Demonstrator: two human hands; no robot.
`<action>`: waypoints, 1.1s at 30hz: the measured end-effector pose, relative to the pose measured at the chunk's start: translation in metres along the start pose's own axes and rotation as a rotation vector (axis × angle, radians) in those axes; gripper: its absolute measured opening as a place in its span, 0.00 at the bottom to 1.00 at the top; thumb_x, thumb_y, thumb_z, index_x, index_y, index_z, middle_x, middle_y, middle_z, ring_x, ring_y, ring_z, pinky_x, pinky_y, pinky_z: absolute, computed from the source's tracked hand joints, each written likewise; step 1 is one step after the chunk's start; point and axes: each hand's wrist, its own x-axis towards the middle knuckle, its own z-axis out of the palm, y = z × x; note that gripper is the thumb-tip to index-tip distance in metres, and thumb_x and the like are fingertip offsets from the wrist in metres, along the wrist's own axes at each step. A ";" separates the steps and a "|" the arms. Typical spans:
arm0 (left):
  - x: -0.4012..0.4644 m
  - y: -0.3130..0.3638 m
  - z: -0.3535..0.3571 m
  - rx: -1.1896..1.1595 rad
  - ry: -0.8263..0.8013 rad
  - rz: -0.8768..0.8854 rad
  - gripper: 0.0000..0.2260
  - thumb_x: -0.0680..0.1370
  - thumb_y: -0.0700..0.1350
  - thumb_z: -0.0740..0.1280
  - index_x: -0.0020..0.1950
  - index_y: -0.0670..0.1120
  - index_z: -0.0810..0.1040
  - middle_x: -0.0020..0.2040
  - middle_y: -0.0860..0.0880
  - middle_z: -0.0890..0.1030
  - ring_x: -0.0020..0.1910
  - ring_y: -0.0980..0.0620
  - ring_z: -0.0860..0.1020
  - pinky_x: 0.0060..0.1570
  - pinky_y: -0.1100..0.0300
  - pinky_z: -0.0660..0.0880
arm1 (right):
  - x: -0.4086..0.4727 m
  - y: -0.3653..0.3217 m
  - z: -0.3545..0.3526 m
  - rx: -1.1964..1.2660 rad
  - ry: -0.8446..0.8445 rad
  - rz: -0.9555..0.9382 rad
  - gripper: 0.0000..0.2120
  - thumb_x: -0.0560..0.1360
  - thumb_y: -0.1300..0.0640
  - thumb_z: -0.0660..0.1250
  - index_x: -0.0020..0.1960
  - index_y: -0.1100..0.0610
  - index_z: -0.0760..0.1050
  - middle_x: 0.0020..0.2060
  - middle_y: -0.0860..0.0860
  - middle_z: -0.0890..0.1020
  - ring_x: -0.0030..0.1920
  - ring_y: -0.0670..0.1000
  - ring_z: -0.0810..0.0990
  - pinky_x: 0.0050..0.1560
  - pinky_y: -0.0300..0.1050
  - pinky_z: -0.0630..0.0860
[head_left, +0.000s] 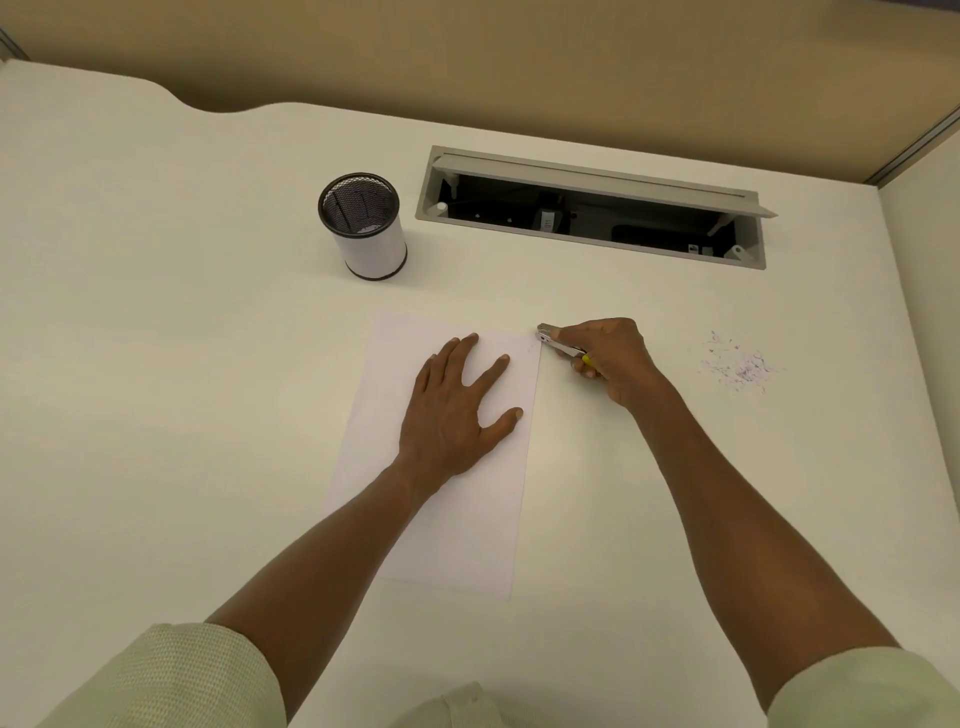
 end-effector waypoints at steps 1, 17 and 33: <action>0.000 0.000 0.000 -0.003 -0.001 0.001 0.30 0.78 0.68 0.57 0.77 0.57 0.67 0.80 0.46 0.61 0.79 0.43 0.58 0.77 0.48 0.56 | -0.001 0.000 -0.001 0.022 -0.011 0.013 0.14 0.68 0.55 0.77 0.46 0.65 0.83 0.37 0.57 0.82 0.26 0.50 0.72 0.25 0.38 0.66; 0.027 0.012 -0.008 -0.225 0.074 0.109 0.25 0.75 0.53 0.68 0.68 0.42 0.75 0.71 0.41 0.72 0.69 0.41 0.70 0.66 0.49 0.71 | -0.043 0.047 0.022 -0.583 0.164 -0.581 0.10 0.68 0.60 0.67 0.48 0.51 0.79 0.41 0.44 0.82 0.43 0.48 0.78 0.43 0.46 0.76; 0.038 0.011 0.002 -0.206 0.040 0.081 0.26 0.75 0.60 0.64 0.69 0.49 0.76 0.63 0.48 0.74 0.62 0.47 0.70 0.59 0.55 0.71 | -0.030 0.046 0.030 -0.467 0.224 -0.594 0.11 0.74 0.56 0.71 0.56 0.57 0.83 0.43 0.55 0.83 0.47 0.55 0.79 0.49 0.46 0.72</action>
